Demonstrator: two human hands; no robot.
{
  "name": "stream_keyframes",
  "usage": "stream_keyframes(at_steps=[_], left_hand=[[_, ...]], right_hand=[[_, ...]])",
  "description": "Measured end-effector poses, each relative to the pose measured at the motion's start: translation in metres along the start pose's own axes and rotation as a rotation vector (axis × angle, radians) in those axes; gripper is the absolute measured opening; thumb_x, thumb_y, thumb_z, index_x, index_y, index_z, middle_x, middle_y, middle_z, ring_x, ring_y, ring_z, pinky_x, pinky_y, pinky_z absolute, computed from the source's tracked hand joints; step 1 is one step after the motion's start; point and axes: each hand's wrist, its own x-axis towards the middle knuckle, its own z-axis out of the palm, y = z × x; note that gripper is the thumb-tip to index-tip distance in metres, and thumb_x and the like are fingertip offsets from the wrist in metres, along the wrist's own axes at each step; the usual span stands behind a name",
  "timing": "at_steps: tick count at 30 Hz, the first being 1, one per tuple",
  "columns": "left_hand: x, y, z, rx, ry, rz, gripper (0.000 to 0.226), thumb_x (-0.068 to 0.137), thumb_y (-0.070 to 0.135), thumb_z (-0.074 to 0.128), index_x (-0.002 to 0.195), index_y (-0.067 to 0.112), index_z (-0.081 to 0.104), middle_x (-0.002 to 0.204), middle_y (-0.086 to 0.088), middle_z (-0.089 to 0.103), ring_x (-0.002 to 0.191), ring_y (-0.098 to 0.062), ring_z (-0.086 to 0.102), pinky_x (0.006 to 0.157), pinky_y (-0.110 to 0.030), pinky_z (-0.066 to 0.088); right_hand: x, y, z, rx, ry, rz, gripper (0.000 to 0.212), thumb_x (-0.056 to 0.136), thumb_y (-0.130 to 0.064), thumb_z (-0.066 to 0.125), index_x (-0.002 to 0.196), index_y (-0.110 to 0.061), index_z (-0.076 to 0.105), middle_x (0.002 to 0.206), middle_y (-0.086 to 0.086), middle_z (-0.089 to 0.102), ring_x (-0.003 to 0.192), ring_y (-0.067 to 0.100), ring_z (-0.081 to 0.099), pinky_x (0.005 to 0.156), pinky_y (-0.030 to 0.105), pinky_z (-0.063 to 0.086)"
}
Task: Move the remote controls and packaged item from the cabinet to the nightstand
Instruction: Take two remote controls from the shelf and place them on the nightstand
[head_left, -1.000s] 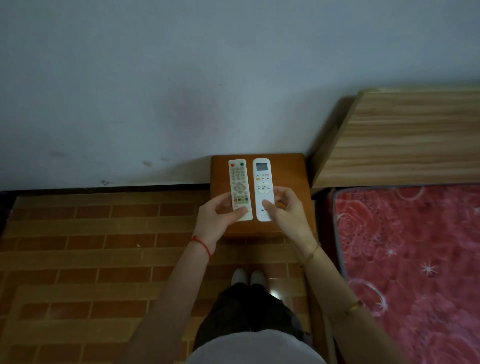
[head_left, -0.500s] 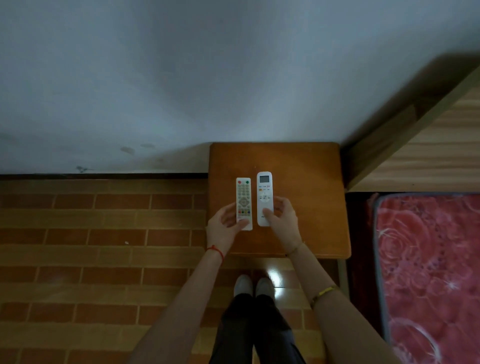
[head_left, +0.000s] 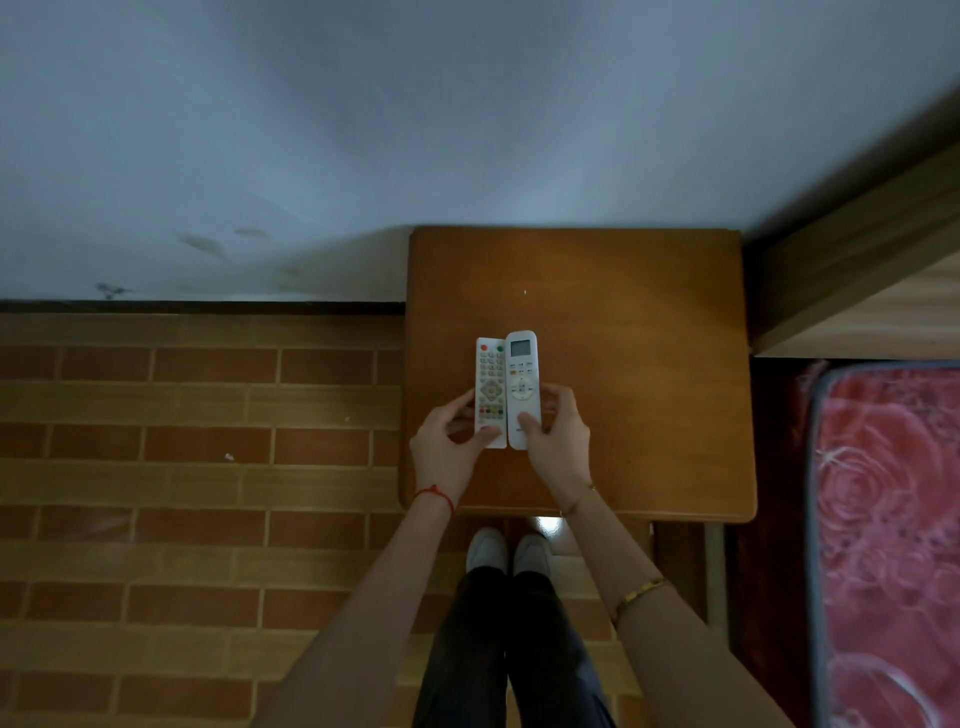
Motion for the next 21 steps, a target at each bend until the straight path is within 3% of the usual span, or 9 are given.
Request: stream_keyframes(at_steps=[5, 10, 16, 19, 21], left_hand=[[0.003, -0.004, 0.003, 0.032, 0.032, 0.032, 0.058, 0.074, 0.018, 0.081, 0.128, 0.028, 0.061, 0.108, 0.008, 0.068, 0.099, -0.004, 0.065, 0.088, -0.028, 0.057], [0.004, -0.003, 0.002, 0.136, 0.041, 0.073, 0.059, 0.075, 0.016, 0.080, 0.130, 0.026, 0.059, 0.108, 0.008, 0.066, 0.093, 0.004, 0.061, 0.072, -0.002, 0.047], [0.005, -0.003, 0.005, 0.253, 0.061, 0.133, 0.061, 0.077, 0.021, 0.079, 0.133, 0.026, 0.057, 0.110, 0.005, 0.065, 0.092, -0.002, 0.061, 0.074, -0.008, 0.047], [0.006, -0.006, 0.006, 0.297, 0.071, 0.146, 0.063, 0.078, 0.025, 0.077, 0.136, 0.027, 0.054, 0.108, 0.004, 0.066, 0.095, -0.011, 0.058, 0.079, -0.021, 0.052], [0.004, -0.006, 0.007, 0.294, 0.084, 0.137, 0.065, 0.079, 0.025, 0.077, 0.138, 0.027, 0.050, 0.106, 0.005, 0.066, 0.092, -0.012, 0.059, 0.079, -0.029, 0.055]], right_hand=[[0.002, 0.005, 0.007, 0.008, 0.044, -0.011, 0.038, 0.088, -0.004, 0.064, 0.122, -0.011, 0.049, 0.115, 0.004, 0.065, 0.096, 0.009, 0.062, 0.060, 0.006, 0.051], [0.005, 0.013, 0.012, -0.040, 0.051, -0.030, 0.039, 0.086, -0.007, 0.066, 0.119, -0.015, 0.047, 0.112, 0.005, 0.066, 0.102, 0.019, 0.066, 0.069, 0.020, 0.057], [0.005, 0.018, 0.015, -0.136, 0.058, -0.103, 0.037, 0.085, -0.007, 0.066, 0.118, -0.011, 0.049, 0.119, 0.008, 0.056, 0.100, 0.016, 0.059, 0.063, 0.007, 0.047], [0.005, 0.021, 0.014, -0.193, 0.073, -0.116, 0.037, 0.086, -0.008, 0.065, 0.120, -0.009, 0.050, 0.118, 0.008, 0.051, 0.091, 0.011, 0.051, 0.059, 0.006, 0.041], [0.005, 0.022, 0.014, -0.213, 0.073, -0.144, 0.037, 0.087, -0.009, 0.065, 0.120, -0.009, 0.049, 0.116, 0.008, 0.053, 0.094, 0.015, 0.054, 0.066, 0.010, 0.043]])
